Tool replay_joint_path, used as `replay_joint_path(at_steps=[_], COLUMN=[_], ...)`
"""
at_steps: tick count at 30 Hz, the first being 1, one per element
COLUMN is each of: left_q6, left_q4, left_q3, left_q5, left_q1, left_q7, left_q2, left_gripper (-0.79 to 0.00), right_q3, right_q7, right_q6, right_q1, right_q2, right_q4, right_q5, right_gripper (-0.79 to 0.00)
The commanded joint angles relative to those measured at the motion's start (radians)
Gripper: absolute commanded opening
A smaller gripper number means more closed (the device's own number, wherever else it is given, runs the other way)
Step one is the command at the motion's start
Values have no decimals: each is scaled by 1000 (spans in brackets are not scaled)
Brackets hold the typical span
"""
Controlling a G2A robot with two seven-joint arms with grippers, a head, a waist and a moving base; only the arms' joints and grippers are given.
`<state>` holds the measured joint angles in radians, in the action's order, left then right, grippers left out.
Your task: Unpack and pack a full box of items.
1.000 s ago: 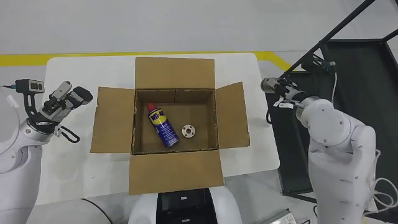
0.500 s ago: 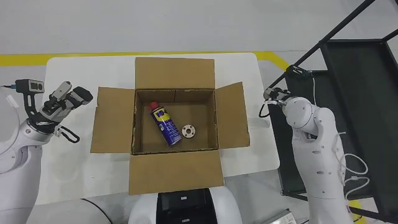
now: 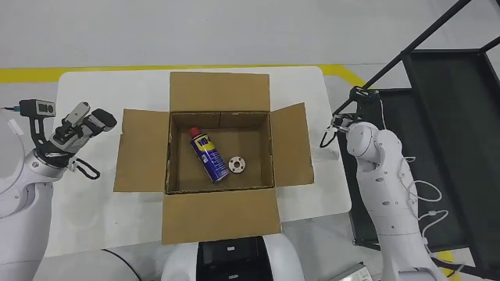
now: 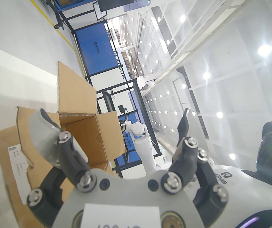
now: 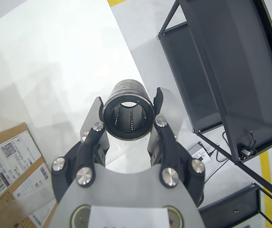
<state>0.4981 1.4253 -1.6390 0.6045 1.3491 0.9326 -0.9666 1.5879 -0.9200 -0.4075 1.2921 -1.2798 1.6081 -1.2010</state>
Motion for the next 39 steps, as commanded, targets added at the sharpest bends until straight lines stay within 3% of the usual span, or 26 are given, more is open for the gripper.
replay_joint_path(at_steps=[1,7,12,23,30,31,32,39], left_q6=[0,0,0,0,0,0,0,0], left_q4=[0,0,0,0,0,0,0,0], left_q3=[0,0,0,0,0,0,0,0], left_q5=[0,0,0,0,0,0,0,0], left_q1=[0,0,0,0,0,0,0,0], left_q7=[0,0,0,0,0,0,0,0], left_q2=[0,0,0,0,0,0,0,0], left_gripper=[0,0,0,0,0,0,0,0], right_q3=[0,-6,-63,-118,-125,-124,-122,-104], right_q7=[0,22,38,48,63,61,60,50], right_q6=[0,24,27,70,92,94,94,100], right_q1=[0,3,-69,-254,-302,-305,-307,-288], right_q2=[0,0,-7,-25,-26,-26,-25,-17], right_q4=[0,-20,-141,-457,-547,-552,-556,-512], right_q5=[0,7,-15,99,121,123,124,127], right_gripper=[-785,-785,-785,-785,-785,-483,0,0])
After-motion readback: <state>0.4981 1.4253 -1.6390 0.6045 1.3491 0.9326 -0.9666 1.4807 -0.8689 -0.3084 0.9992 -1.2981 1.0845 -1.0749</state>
